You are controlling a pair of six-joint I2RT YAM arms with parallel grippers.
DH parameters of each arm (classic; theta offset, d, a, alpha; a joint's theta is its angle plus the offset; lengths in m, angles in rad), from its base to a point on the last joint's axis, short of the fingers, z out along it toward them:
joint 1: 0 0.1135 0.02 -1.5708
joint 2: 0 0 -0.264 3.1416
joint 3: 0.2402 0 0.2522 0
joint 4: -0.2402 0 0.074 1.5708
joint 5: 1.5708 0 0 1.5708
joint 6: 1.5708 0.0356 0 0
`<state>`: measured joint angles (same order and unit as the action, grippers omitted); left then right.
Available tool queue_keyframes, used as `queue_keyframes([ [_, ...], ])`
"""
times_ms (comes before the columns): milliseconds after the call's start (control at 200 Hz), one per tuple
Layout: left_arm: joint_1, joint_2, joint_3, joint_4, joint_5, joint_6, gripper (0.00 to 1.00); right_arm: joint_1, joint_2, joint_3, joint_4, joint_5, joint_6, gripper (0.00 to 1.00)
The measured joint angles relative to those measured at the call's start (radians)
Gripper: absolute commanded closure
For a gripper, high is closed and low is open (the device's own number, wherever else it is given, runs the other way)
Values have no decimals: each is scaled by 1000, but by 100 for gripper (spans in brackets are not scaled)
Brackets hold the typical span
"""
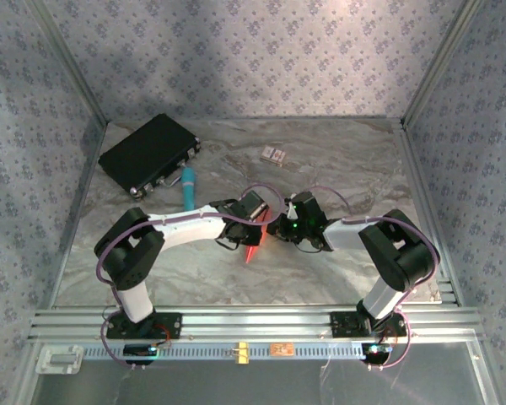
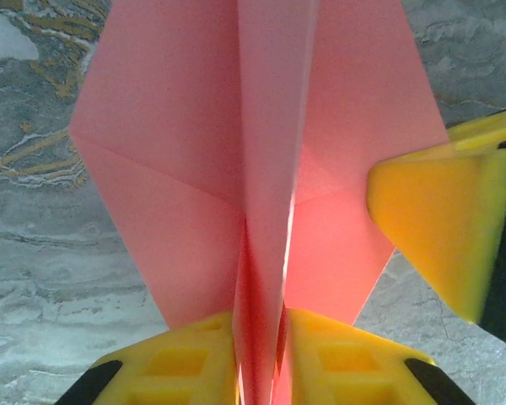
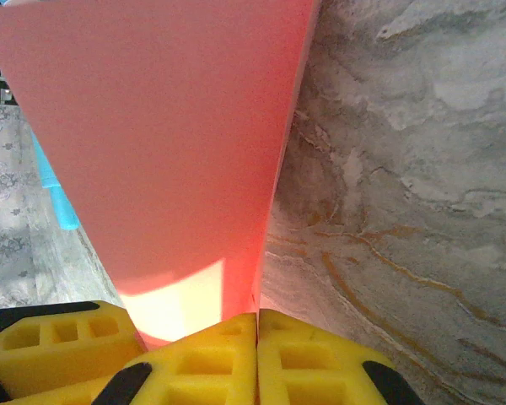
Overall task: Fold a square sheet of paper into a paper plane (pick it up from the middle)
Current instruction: Move a paper plane to the center of the table.
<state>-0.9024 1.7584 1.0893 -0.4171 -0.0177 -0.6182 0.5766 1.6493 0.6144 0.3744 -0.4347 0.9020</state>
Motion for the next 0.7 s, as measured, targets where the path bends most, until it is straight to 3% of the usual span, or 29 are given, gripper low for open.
queue_keyframes([
  [260,0,22,0,2,0,0,80,0,0,0,-2,0,0,91],
  [700,0,24,0,2,6,-2,90,0,-6,2,-7,0,0,88],
])
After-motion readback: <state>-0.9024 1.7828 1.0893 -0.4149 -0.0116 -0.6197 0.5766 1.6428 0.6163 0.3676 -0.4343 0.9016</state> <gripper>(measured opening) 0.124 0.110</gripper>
